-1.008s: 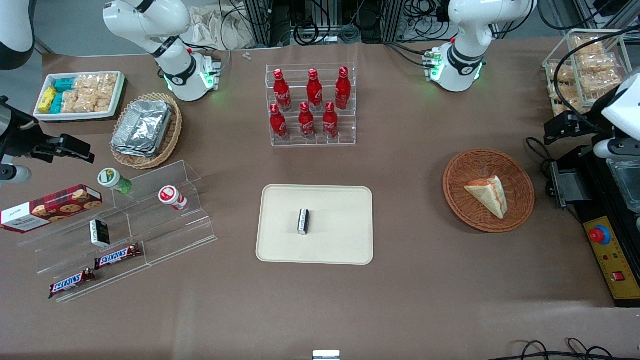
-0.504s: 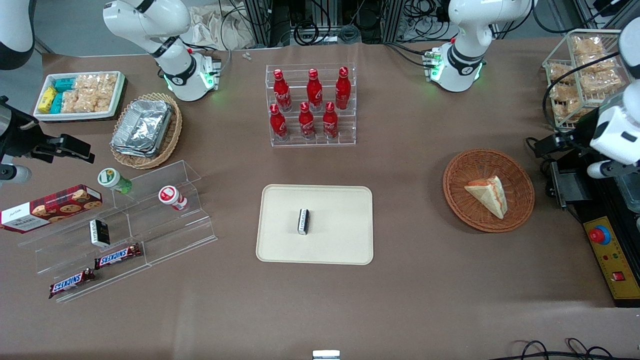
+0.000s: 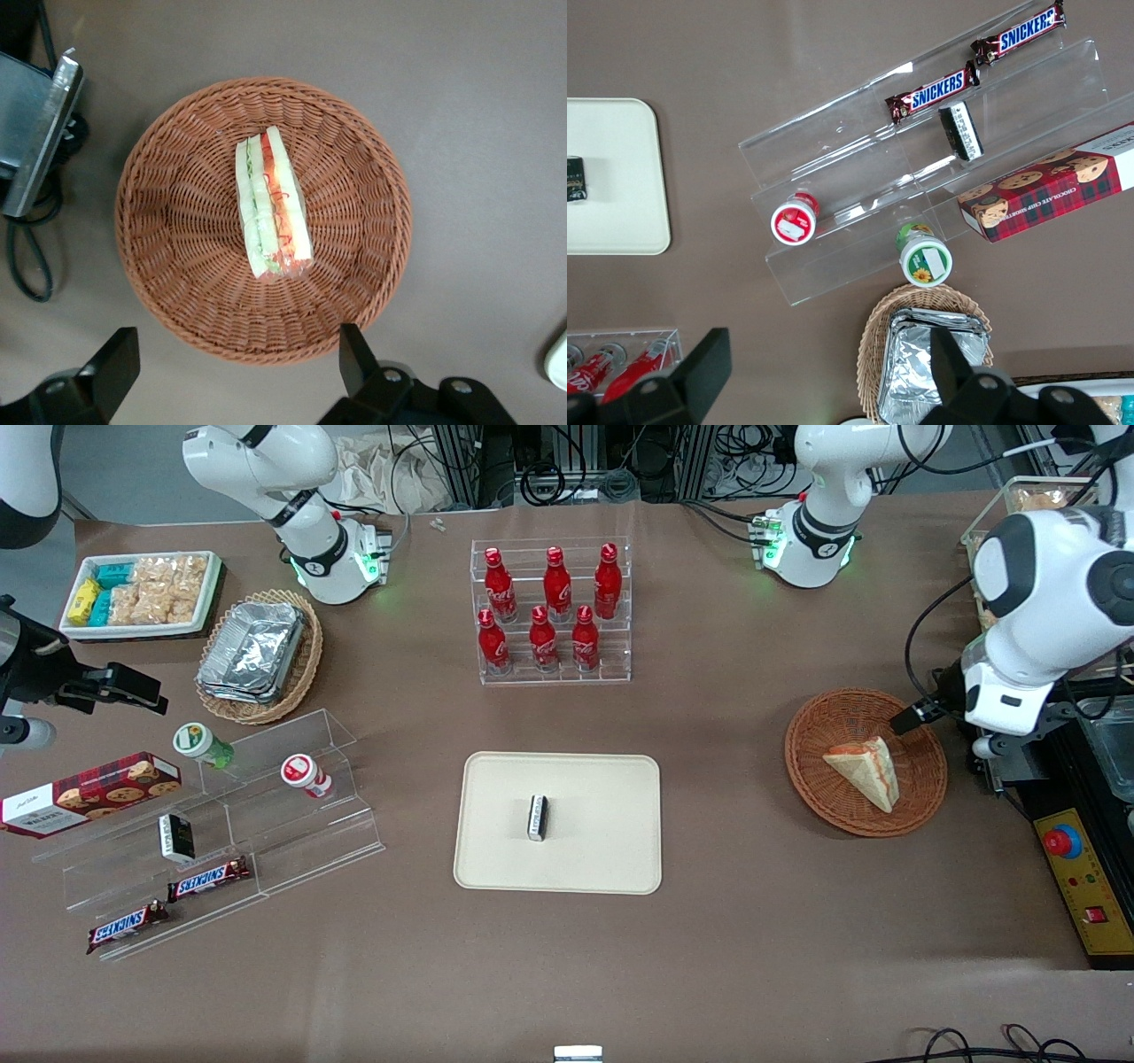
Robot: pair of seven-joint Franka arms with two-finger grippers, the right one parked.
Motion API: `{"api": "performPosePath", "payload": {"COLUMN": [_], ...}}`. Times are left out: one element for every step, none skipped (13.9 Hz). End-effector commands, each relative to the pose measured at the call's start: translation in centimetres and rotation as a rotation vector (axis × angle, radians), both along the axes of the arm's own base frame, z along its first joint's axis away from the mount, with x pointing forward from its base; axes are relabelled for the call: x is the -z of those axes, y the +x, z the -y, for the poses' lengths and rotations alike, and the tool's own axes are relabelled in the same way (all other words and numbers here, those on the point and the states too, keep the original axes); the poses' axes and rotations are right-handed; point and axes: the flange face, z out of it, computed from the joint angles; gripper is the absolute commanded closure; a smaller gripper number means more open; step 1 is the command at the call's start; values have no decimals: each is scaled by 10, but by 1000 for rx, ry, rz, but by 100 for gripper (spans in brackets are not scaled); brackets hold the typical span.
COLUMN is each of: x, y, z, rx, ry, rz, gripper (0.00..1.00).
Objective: Place sandwich from basket to tray
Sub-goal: 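Move the open left gripper over the wrapped sandwich in the basket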
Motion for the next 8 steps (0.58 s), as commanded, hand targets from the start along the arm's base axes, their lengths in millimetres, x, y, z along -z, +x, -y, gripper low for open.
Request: {"api": "performPosePath", "payload": {"x": [26,37,46,55,60,68,75,82], "y": [-17,-21,-22,-20,-19,-16,-13,-12], "z": [-4,-11,-15,-16,-16,-15,-12,-11], "rx": [-27,-41,-52,-67,-93,-144,-182,-209], "ry": [15,15,13,10,7,4,1,-2], "rz": [71,97,108,101,104,107,114,114], "gripper": [0,0,0,0,0,0,0,0]}}
